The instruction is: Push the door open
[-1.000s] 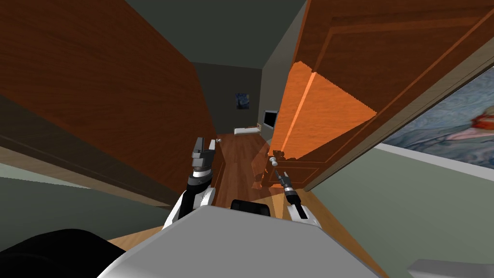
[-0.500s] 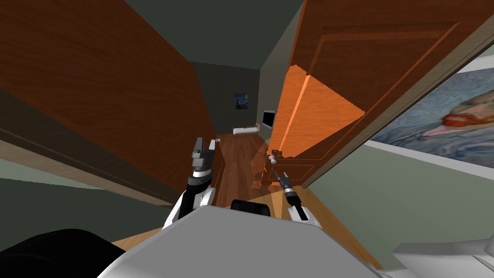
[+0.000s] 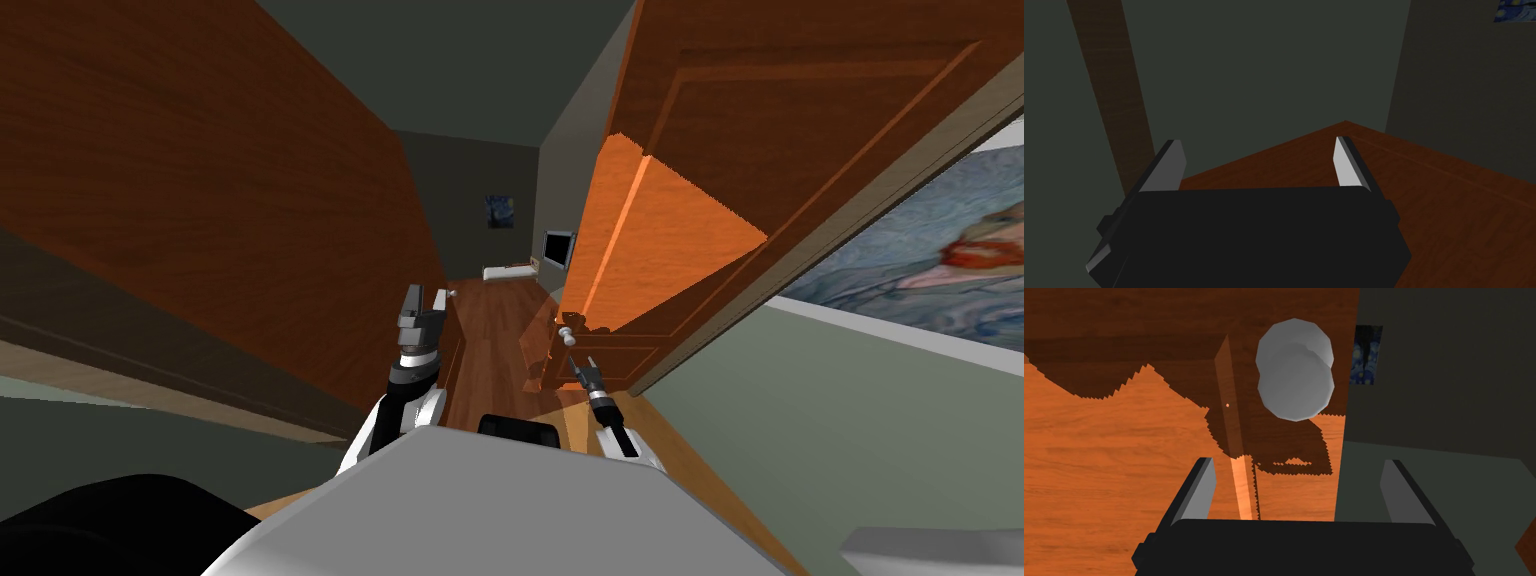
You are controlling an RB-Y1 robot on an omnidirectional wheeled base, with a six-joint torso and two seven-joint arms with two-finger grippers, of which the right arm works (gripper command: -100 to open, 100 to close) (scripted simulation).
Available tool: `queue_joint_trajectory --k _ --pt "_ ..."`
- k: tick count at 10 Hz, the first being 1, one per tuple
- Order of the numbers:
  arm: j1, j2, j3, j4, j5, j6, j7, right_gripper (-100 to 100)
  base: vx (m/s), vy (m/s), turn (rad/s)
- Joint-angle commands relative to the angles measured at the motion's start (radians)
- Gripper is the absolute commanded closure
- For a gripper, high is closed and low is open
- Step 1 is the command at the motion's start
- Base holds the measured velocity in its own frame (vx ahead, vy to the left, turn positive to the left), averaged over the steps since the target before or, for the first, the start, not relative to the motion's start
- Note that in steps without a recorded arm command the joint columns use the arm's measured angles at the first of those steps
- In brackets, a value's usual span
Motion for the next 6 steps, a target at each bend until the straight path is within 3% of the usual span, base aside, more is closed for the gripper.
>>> queue_joint_trajectory --k 1,5,6 --pt "-0.002 0.004 -0.004 0.003 -0.002 0.0 0.006 -100 0.194 0.001 0.026" --pt "-0.007 0.013 -0.012 0.01 -0.006 -0.001 0.019 -100 0.199 0.01 0.029" --pt "-0.007 0.011 -0.011 0.01 -0.005 -0.001 0.017 -100 0.088 0.002 0.008"
